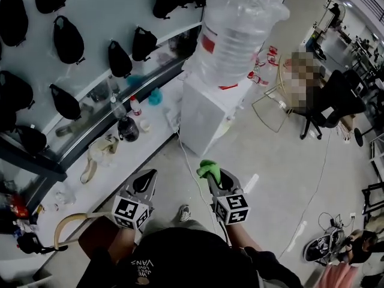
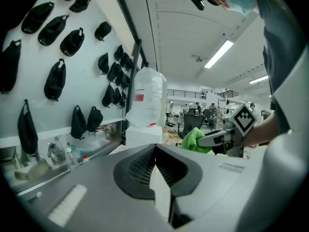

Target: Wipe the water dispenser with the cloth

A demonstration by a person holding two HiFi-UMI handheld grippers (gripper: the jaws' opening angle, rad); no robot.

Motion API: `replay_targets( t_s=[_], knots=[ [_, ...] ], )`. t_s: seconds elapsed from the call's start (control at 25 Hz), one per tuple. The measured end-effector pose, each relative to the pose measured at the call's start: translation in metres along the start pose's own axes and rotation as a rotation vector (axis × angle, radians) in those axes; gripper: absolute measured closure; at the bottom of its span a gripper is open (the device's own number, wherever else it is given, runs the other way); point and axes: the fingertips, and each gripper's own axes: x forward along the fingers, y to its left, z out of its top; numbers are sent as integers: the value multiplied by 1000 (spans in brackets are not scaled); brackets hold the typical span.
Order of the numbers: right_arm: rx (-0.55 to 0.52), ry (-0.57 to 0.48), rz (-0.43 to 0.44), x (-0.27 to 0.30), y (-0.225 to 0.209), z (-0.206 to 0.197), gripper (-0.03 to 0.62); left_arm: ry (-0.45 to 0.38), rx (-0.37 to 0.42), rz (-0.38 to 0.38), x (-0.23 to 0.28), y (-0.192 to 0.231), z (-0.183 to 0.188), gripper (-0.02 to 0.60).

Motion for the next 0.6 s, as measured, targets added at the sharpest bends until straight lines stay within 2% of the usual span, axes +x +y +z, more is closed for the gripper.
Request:
replay_targets(
  t_s=[0.16, 0.32, 0.6],
  knots=[
    [-11, 23, 15, 29, -20, 3, 480, 6, -24, 33, 27, 8, -3, 580],
    [-12, 30, 10, 53, -29, 6, 480, 31, -42, 27, 47, 18, -12, 580],
    [25, 39, -83, 104, -44, 10, 480, 63, -47, -81, 92, 50, -16, 580]
  ],
)
